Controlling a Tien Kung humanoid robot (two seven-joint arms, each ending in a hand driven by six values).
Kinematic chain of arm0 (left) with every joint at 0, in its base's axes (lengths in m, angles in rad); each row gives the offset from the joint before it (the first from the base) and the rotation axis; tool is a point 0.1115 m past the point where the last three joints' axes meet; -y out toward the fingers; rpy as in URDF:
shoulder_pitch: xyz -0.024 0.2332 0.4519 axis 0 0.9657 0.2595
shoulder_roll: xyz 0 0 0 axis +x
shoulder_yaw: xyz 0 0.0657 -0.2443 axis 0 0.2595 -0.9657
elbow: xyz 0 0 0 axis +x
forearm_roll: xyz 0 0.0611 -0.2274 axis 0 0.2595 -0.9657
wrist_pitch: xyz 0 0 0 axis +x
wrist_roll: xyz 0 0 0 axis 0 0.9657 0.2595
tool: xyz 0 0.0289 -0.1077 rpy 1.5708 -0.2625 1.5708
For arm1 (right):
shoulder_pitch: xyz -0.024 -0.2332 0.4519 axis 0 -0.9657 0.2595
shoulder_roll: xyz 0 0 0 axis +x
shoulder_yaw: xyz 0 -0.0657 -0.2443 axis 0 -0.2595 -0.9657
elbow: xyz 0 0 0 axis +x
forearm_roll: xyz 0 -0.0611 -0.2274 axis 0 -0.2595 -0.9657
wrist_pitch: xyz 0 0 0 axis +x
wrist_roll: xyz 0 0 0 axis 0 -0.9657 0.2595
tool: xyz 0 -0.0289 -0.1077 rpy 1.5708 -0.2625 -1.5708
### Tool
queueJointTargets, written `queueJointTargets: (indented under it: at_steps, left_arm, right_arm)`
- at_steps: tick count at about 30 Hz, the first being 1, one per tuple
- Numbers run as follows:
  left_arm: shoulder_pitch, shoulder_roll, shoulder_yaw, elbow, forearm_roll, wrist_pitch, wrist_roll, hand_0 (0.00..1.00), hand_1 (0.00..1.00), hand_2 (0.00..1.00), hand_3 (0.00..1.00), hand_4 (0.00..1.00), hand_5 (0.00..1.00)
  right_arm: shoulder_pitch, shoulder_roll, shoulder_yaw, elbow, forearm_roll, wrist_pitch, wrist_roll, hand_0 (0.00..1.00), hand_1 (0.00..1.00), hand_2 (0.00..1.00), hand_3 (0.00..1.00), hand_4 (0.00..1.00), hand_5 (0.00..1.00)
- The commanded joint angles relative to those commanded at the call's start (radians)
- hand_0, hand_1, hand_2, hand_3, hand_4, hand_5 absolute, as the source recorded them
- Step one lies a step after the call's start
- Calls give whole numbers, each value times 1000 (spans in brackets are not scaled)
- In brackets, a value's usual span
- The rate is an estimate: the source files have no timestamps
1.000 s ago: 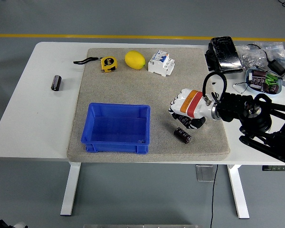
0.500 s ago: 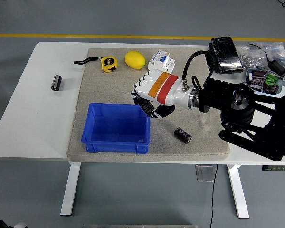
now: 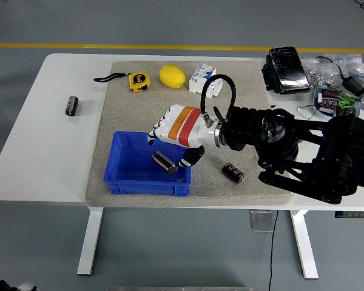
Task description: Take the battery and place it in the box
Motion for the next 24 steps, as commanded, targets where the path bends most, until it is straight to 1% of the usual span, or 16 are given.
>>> queueJointTargets:
  at_steps: [4, 5, 6, 8, 11, 12, 13, 15, 17, 18, 21, 23, 24]
  left_arm:
    - [0, 0, -1, 0, 1, -1, 1, 746, 731, 792, 628, 626, 518]
    - [0, 0, -1, -1, 2, -2, 2, 746, 731, 792, 628, 626, 518]
    - [0, 0, -2, -1, 3, -2, 3, 746, 731, 792, 627, 625, 517]
    - [1, 0, -4, -1, 5, -3, 3, 746, 731, 792, 627, 625, 517]
    - [4, 1, -6, -1, 8, -4, 4, 746, 731, 792, 627, 625, 517]
    - [6, 1, -6, 0, 8, -4, 4, 745, 731, 792, 626, 626, 518]
    - [7, 1, -6, 0, 8, -5, 4, 745, 731, 792, 626, 626, 518]
    - [9, 2, -6, 0, 7, -4, 3, 745, 731, 792, 626, 626, 518]
    - [11, 1, -9, 0, 7, -4, 4, 745, 731, 792, 626, 626, 518]
    - [12, 1, -9, 0, 8, -4, 4, 746, 731, 791, 626, 623, 515]
    - [15, 1, -13, -1, 14, -7, 6, 746, 731, 791, 626, 623, 515]
    - [15, 1, -13, -2, 19, -9, 7, 746, 731, 791, 626, 623, 515]
    - [16, 0, -14, -3, 22, -10, 9, 745, 729, 792, 625, 623, 514]
  right_arm:
    - [-2, 2, -1, -2, -1, 16, 2, 693, 727, 847, 974, 985, 319]
    - [-3, 0, 4, 0, -3, 21, 1, 693, 727, 847, 974, 985, 319]
    - [-5, -4, 10, 2, -5, 26, 1, 699, 732, 848, 981, 977, 289]
    - [-7, -14, 24, 7, -7, 35, -1, 699, 732, 848, 981, 977, 289]
    - [-12, -46, 59, 24, -23, 62, -4, 699, 732, 848, 981, 977, 289]
    - [-17, -63, 74, 37, -32, 80, -8, 714, 737, 825, 904, 992, 290]
    - [-22, -83, 88, 50, -38, 94, -8, 714, 737, 825, 904, 992, 290]
    - [-31, -111, 104, 68, -46, 104, -3, 714, 737, 825, 904, 992, 290]
    - [-45, -149, 120, 91, -68, 118, 5, 714, 737, 825, 904, 992, 290]
    - [-50, -163, 123, 97, -78, 120, 10, 715, 738, 808, 853, 998, 289]
    - [-50, -190, 101, 97, -105, 125, 23, 715, 738, 808, 853, 998, 289]
    - [-50, -197, 82, 86, -121, 134, 29, 715, 738, 808, 853, 998, 289]
    - [-55, -199, 70, 76, -131, 137, 34, 710, 732, 799, 833, 998, 310]
